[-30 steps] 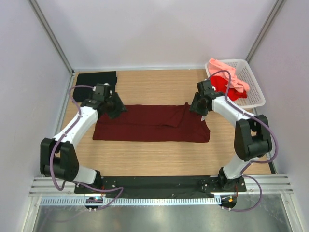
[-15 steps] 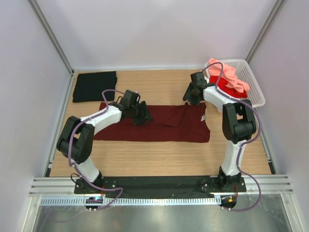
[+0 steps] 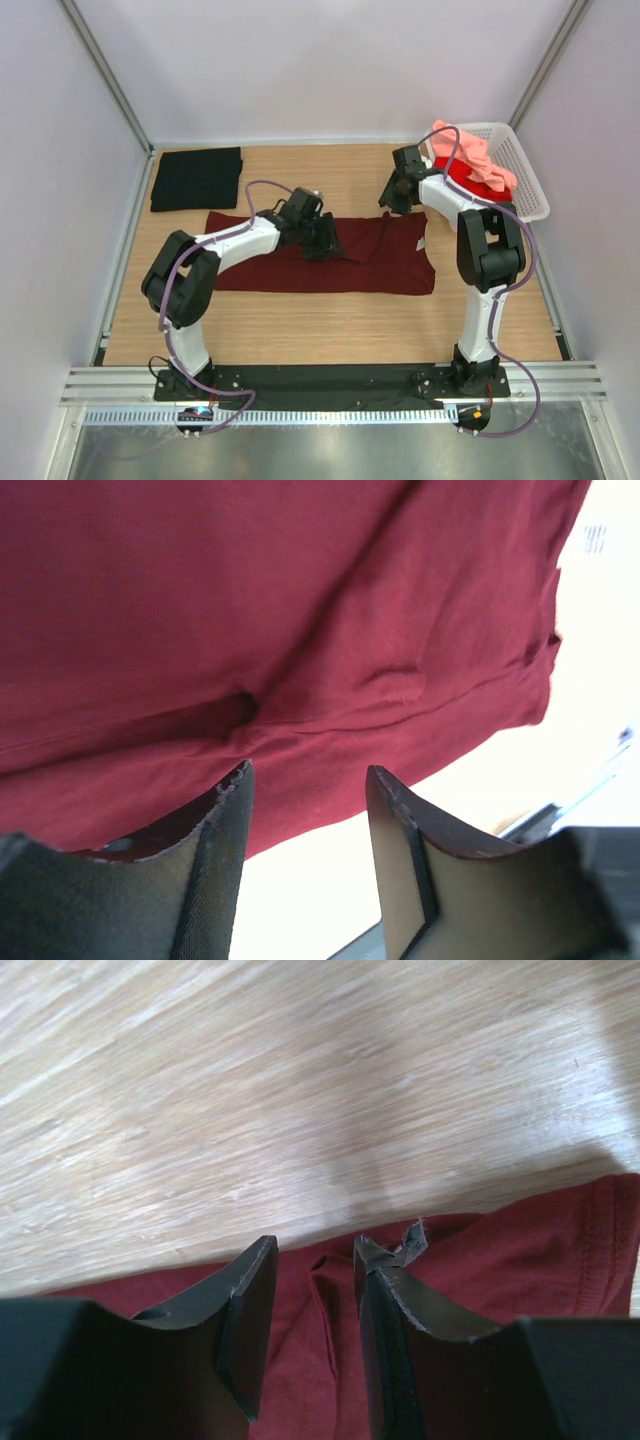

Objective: Fold and stack the t-shirts
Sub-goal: Fold the tshirt

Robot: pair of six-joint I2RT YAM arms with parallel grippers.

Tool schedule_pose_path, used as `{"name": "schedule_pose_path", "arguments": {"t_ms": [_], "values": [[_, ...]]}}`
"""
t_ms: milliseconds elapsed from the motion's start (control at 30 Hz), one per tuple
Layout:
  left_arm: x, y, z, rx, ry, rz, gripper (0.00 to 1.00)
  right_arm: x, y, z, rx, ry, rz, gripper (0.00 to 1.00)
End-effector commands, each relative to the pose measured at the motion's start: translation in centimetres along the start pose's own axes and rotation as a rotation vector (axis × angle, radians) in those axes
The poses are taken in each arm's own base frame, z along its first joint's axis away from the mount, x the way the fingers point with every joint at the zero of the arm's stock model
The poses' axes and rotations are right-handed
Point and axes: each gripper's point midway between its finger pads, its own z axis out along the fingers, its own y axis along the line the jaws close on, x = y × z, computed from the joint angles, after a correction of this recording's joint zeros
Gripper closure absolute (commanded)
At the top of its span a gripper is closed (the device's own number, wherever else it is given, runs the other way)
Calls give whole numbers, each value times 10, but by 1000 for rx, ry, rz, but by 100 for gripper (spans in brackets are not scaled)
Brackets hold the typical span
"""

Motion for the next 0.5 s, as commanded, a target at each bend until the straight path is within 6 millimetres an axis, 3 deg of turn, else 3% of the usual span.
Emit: {"name": "schedule_pose_path", "arguments": {"t_ms": [0, 233, 300, 333, 467], "values": [[-6, -25, -1, 17, -54, 154, 51, -13, 5, -8, -4, -22, -23, 57], [5, -46, 11, -90, -86, 479, 58, -22, -4, -39, 17, -54, -41, 57], [0, -35, 16, -199, -115, 611, 58, -25, -11, -50, 13, -63, -33, 57], [0, -45, 17, -210, -128, 663, 58, -26, -14, -53, 6, -67, -29, 57], [-6, -44, 28, -257, -137, 762, 57, -31, -27, -68, -13, -79, 0, 57]]}}
